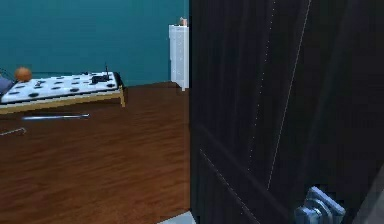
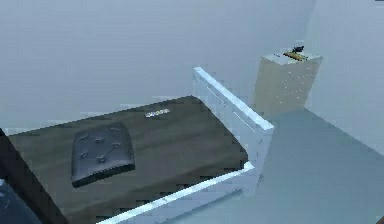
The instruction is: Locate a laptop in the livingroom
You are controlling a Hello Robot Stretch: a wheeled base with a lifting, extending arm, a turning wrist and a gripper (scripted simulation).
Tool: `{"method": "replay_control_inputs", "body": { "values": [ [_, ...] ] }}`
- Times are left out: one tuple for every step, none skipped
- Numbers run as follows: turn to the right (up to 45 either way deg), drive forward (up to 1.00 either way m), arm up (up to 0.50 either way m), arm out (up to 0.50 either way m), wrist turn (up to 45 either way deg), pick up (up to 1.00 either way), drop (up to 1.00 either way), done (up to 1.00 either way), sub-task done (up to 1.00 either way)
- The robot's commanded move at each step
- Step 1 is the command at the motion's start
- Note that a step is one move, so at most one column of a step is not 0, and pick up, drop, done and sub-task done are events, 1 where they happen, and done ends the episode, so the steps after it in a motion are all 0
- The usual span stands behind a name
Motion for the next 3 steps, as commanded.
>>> {"method": "replay_control_inputs", "body": {
  "values": [
    [0.0,0.45,0.0,0.0,0.0,0.0,0.0,0.0,0.0],
    [-39.0,0.0,0.0,0.0,0.0,0.0,0.0,0.0,0.0],
    [0.0,1.0,0.0,0.0,0.0,0.0,0.0,0.0,0.0]
  ]
}}
